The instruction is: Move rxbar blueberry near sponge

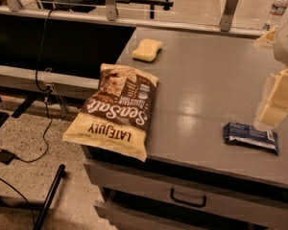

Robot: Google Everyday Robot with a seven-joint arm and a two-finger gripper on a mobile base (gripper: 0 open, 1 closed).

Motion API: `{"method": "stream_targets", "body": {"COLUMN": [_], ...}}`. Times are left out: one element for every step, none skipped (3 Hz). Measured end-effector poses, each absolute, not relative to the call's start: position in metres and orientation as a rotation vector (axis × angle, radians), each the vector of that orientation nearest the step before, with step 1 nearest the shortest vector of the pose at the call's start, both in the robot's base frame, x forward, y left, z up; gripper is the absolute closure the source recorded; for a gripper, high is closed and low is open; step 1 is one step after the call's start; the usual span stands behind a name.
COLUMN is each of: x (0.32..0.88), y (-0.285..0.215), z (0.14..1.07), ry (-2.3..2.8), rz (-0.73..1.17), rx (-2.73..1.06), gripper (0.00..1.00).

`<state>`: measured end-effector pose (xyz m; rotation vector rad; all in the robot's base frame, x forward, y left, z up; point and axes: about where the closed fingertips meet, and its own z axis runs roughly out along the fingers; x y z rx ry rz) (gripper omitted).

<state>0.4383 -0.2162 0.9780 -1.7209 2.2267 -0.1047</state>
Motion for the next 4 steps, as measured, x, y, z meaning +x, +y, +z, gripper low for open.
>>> {"method": "stream_targets", "body": {"x": [0.439, 0.452, 0.463, 0.457], "y": [-0.217, -0.242, -0.267, -0.269], "z": [0.978, 0.964, 0.927, 0.888], "ry": [2.228, 2.260, 2.236, 2.169], "rz": [-0.104, -0.086, 0.015, 0.154], "rx": [-1.720, -1.685, -1.671, -1.722], "gripper": [0.00, 0.00, 0.00, 0.00]}}
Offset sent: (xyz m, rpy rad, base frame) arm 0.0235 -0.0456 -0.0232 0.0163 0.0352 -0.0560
